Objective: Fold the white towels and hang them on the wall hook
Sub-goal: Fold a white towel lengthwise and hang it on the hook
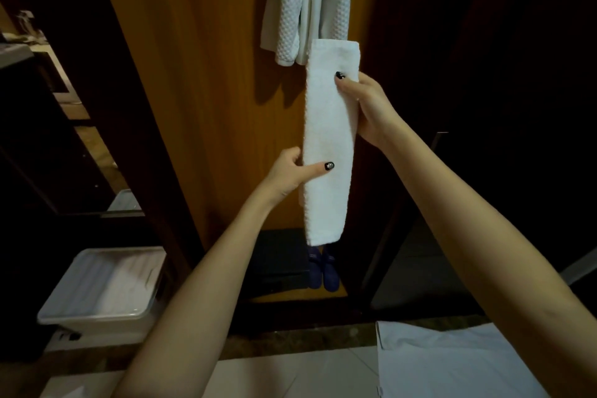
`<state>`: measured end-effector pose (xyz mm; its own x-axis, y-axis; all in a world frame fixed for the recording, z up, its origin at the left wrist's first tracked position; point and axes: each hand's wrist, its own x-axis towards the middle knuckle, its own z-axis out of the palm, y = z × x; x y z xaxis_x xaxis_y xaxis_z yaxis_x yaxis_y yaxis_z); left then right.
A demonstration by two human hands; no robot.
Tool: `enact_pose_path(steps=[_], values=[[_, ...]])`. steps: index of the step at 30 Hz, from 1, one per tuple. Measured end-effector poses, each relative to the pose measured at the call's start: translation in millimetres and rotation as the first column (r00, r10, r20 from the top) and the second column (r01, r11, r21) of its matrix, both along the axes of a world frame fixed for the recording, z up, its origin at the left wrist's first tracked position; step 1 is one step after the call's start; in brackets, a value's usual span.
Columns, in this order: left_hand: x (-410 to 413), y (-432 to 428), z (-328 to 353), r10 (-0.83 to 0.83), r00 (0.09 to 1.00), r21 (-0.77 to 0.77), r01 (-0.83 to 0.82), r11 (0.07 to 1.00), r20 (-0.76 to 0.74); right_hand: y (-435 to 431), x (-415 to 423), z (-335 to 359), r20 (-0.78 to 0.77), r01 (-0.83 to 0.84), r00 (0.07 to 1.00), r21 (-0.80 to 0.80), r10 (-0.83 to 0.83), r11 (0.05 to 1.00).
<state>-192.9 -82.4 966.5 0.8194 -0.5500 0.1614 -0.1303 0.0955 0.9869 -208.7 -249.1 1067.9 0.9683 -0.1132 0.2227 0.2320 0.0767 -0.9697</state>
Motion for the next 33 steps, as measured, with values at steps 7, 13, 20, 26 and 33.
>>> enact_pose_path(steps=[7, 13, 20, 26, 33], values=[[-1.0, 15.2, -34.5, -0.013, 1.000, 0.236, 0.013, 0.972, -0.002, -10.5, -2.4, 6.8, 0.077, 0.129, 0.987, 0.106, -0.137, 0.986], [-2.8, 25.0, -47.6, 0.161, 0.982, 0.052, -0.166, 0.985, 0.099, -15.9, -0.4, 2.6, 0.072, 0.195, 0.975, 0.178, -0.211, 0.965], [0.0, 9.2, -43.7, 0.253, 0.956, 0.028, -0.260, 0.965, 0.149, -9.6, 6.2, 6.3, 0.090, 0.214, 0.968, 0.181, -0.233, 0.960], [2.9, 3.8, -47.1, 0.221, 0.912, 0.255, -0.318, 0.913, 0.345, -5.8, 9.2, 15.2, 0.099, 0.196, 0.972, 0.139, -0.211, 0.971], [6.2, 22.0, -38.2, 0.190, 0.974, 0.103, -0.203, 0.974, 0.121, -3.5, 11.4, 17.9, 0.067, 0.203, 0.974, 0.167, -0.216, 0.965]])
